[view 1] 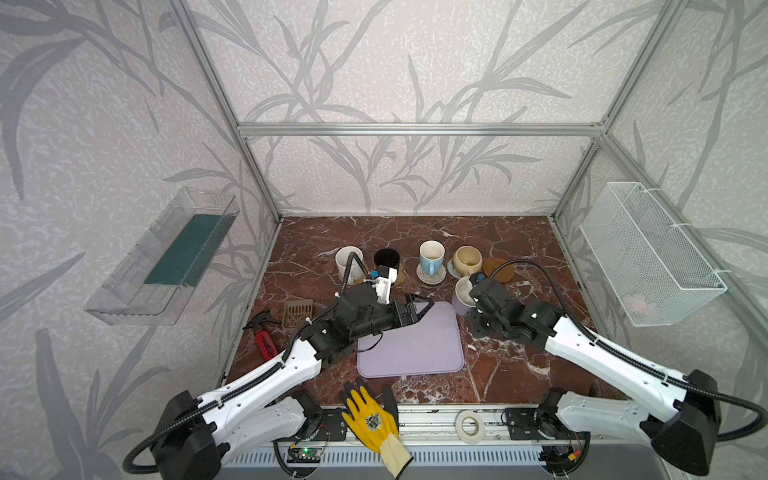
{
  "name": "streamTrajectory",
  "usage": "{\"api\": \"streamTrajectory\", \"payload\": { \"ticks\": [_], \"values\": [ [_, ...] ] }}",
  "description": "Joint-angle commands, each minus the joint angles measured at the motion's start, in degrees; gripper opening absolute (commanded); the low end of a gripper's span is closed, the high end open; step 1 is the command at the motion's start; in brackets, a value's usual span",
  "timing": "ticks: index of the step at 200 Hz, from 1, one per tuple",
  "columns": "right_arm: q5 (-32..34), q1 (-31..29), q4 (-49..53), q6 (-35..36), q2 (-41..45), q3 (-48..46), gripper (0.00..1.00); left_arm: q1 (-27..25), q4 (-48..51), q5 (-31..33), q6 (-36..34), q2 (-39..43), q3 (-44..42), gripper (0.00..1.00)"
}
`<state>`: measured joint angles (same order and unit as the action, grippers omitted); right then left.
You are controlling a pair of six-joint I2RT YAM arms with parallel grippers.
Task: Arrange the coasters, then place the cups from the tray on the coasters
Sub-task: 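Lift the lavender mug toward the wooden coaster while the left arm follows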
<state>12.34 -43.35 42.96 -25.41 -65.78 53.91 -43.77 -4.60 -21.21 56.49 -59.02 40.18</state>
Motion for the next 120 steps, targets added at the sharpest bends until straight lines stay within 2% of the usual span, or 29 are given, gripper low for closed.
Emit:
{"api": "streamTrajectory", "payload": {
  "ticks": [1, 54, 86, 120],
  "values": [
    [-1.3, 3.0, -1.4, 2.7, 2.0, 2.4, 0.0, -0.1, 2.4, -0.1, -3.8, -1.2, 3.3, 0.99],
    [-7.4, 11.8, -2.5, 5.4, 2.5, 2.5, 0.0, -0.1, 2.6, 0.8, -5.8, -5.4, 7.3, 0.99],
    [-9.7, 16.9, -3.1, 7.1, 1.6, 3.2, 0.0, -0.1, 4.7, -2.2, -8.7, -9.9, 12.5, 0.99],
    [-11.4, 20.7, -4.2, 8.7, 0.2, 4.3, 0.0, -0.1, 8.5, 0.3, -11.9, -13.1, 17.3, 0.99]
  ]
}}
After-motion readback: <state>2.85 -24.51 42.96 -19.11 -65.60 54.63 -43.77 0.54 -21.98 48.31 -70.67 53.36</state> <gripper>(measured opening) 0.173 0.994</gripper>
